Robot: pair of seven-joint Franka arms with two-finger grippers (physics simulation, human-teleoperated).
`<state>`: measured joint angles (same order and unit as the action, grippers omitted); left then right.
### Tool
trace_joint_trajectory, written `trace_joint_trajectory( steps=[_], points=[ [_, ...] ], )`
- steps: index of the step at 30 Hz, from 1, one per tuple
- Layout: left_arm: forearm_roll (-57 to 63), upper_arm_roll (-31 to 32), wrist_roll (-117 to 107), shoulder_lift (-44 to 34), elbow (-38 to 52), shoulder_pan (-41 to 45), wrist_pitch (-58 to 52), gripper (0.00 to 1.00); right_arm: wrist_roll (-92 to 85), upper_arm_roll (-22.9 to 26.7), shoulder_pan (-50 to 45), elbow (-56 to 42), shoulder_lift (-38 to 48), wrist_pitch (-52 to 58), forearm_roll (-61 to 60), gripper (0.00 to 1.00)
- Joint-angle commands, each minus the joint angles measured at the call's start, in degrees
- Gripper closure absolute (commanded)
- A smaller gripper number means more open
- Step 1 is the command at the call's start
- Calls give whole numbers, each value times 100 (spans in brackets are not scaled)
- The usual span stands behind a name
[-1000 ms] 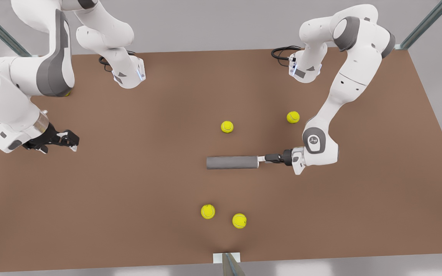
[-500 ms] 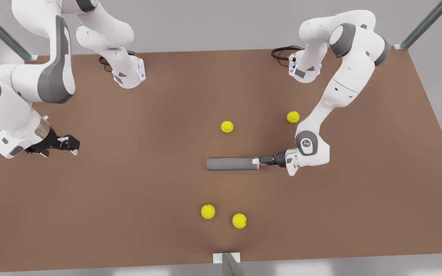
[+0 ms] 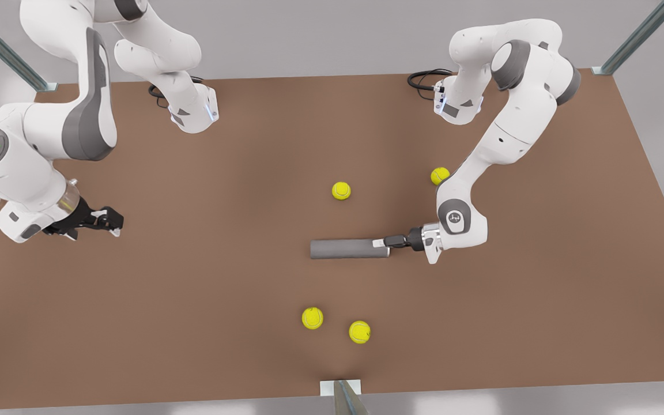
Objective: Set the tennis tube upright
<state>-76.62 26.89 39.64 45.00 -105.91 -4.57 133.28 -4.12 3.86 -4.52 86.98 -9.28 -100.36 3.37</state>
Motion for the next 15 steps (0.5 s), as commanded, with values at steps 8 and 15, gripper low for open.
trace_joint_trajectory(
  steps=[8,15],
  points=[
    [-424,18,26,36,79,53,-30,1,8,-26,-14,-93,22,-1,58,0],
    [-600,79,0,27,176,0,-101,1,17,-43,-111,-14,-13,16,322,0]
  ],
)
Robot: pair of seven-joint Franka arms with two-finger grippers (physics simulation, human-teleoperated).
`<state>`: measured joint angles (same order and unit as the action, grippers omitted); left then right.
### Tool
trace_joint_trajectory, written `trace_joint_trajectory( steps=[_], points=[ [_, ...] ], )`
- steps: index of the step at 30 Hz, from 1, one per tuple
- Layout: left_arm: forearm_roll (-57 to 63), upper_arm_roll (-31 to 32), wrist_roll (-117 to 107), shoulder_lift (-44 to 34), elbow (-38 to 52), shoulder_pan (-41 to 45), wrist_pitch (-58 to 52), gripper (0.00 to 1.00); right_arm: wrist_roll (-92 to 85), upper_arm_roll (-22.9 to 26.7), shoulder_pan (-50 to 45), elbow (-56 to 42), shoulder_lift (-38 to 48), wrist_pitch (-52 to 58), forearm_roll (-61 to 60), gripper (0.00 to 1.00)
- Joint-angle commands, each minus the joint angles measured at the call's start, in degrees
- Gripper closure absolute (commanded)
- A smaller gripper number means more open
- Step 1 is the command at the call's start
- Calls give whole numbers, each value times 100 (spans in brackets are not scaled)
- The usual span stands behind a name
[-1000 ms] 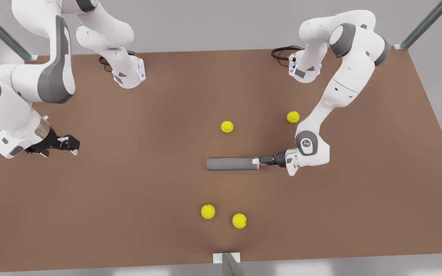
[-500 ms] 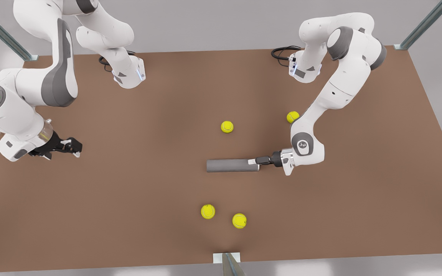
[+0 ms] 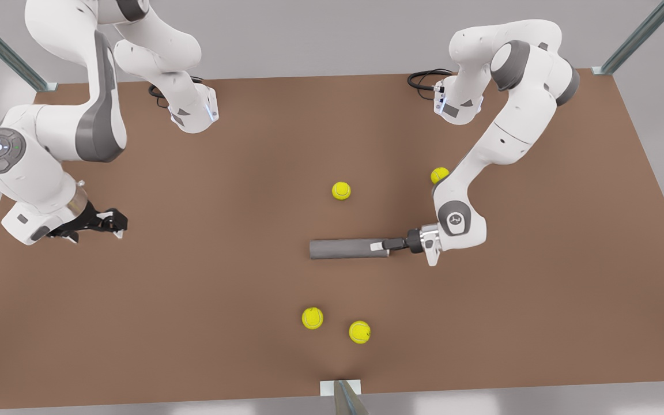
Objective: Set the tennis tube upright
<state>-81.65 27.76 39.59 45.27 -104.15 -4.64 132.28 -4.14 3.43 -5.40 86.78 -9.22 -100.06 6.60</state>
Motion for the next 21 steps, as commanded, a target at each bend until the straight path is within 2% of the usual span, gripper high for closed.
trace_joint_trajectory(
  steps=[1,12,13,15,16,18,21],
  points=[
    [-97,1,-4,0,0,-2,0,2,-16,0,31,-3,8,12,0,0],
    [-510,212,-171,-71,106,-90,-9,3,-78,0,66,-56,-98,-75,-18,0],
    [-510,282,-215,-71,106,-151,-9,12,-78,9,75,-47,-98,-67,-18,0],
    [-501,291,-224,-71,106,-160,-9,41,-87,0,75,-47,-107,-75,-27,0],
    [-501,282,-224,-79,106,-160,9,51,-78,9,75,-38,-107,-67,-27,0],
    [-501,291,-232,-88,106,-160,9,62,-87,0,75,-29,-107,-67,-27,0],
    [-501,282,-232,-97,115,-160,26,72,-87,9,75,-12,-98,-49,-44,0]
  ],
)
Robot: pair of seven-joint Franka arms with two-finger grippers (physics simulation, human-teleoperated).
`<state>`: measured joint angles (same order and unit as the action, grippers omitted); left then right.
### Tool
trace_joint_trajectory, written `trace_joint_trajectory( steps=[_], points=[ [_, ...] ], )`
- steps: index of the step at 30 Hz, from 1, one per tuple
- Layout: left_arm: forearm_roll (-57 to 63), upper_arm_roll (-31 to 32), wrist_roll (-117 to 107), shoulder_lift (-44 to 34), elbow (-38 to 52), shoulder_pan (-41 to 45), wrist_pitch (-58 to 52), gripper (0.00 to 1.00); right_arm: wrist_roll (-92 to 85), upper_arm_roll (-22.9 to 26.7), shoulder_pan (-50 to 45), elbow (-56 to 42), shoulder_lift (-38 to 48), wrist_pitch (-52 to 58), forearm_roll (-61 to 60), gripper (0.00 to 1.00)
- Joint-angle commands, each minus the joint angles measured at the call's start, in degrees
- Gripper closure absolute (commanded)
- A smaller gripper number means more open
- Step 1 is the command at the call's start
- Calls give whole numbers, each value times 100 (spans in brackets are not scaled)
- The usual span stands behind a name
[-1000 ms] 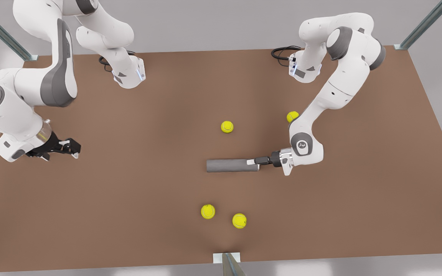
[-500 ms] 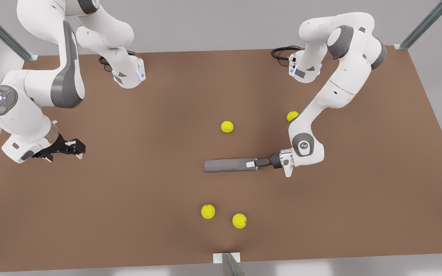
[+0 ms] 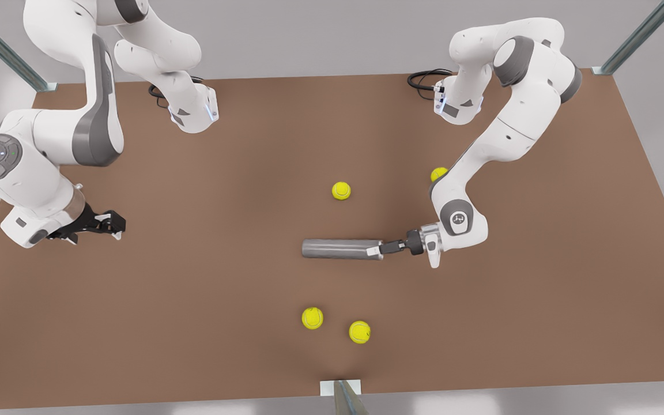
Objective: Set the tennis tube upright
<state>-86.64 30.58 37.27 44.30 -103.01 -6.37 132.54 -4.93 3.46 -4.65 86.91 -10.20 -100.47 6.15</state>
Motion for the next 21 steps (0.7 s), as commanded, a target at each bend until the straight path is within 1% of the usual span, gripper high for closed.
trace_joint_trajectory(
  steps=[1,3,9,21],
  points=[
    [-2,0,0,0,0,-31,0,74,1,-3,-1,2,0,10,0,0],
    [-2,0,0,0,0,-31,18,79,1,5,-1,-7,-8,1,0,0],
    [-213,62,9,9,9,57,211,79,10,5,-10,-7,-17,-26,0,0],
    [-213,62,-211,-27,0,-66,123,79,10,-3,-45,2,-26,10,0,0]
  ],
)
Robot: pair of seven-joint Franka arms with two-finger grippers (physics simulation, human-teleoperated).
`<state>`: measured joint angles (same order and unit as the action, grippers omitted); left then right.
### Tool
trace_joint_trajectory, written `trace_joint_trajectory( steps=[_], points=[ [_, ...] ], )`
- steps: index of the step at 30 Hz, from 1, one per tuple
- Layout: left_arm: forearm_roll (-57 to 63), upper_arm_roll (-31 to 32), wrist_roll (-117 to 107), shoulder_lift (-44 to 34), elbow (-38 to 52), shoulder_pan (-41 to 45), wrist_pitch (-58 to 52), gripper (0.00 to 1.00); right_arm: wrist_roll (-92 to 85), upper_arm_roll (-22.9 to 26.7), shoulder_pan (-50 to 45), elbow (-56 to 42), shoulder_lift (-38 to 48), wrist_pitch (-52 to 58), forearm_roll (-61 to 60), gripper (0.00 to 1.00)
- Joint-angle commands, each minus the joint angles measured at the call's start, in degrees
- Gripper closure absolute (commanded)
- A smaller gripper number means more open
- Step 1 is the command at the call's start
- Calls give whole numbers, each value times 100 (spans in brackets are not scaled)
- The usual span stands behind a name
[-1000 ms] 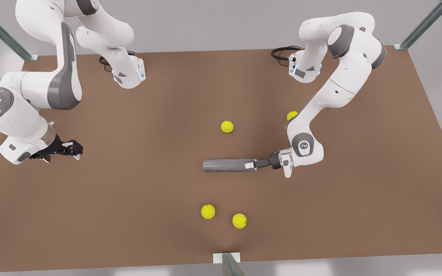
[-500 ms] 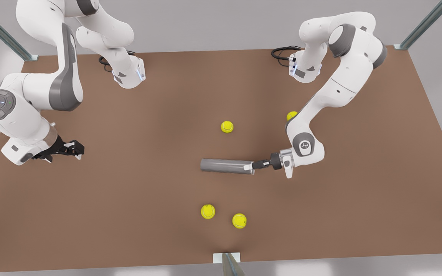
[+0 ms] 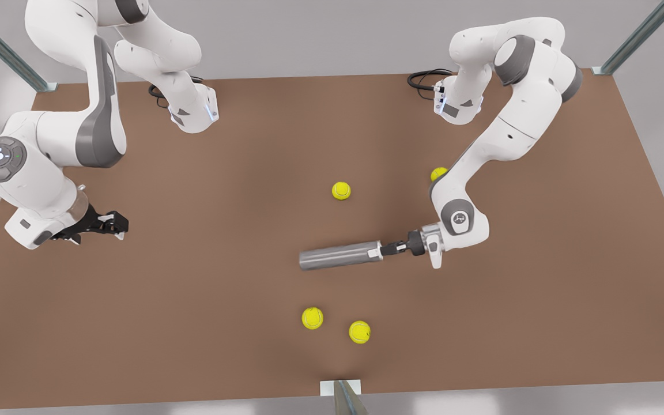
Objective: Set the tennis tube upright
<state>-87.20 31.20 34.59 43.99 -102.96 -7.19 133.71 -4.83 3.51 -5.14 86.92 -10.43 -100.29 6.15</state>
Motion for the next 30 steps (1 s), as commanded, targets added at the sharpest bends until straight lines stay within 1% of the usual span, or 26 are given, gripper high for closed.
trace_joint_trajectory(
  steps=[1,7,9,12,14,18,21,24,27,29,30],
  points=[
    [-148,0,-13,-5,4,-1,-3,79,0,1,-4,0,6,1,0,0],
    [-43,-9,-470,-145,92,-142,-223,79,62,-8,-22,-26,6,10,0,0],
    [308,-9,-935,-172,215,-151,-267,79,35,1,31,-9,6,-25,0,0],
    [414,-9,-1103,-172,294,-177,-285,79,18,1,48,0,6,-34,9,0],
    [1020,-9,-1701,-180,452,-186,-293,79,0,1,75,0,-3,-17,9,0],
    [1372,-9,-2131,-303,505,-177,-285,79,-9,1,163,0,15,-43,44,0],
    [2075,-9,-2958,-558,593,-177,-293,79,17,18,259,0,-3,-228,44,0],
    [2426,-17,-3379,-804,540,-186,-293,79,26,9,259,-26,-91,-421,35,0],
    [2585,-17,-3529,-813,549,-186,-293,79,35,1,233,-79,-231,-386,17,0],
    [2594,-17,-3520,-804,549,-186,-293,79,44,1,215,-668,-390,-61,9,0],
    [2594,-17,-3520,-796,549,-186,-293,79,44,-8,198,-659,-407,-43,0,0]
  ],
)
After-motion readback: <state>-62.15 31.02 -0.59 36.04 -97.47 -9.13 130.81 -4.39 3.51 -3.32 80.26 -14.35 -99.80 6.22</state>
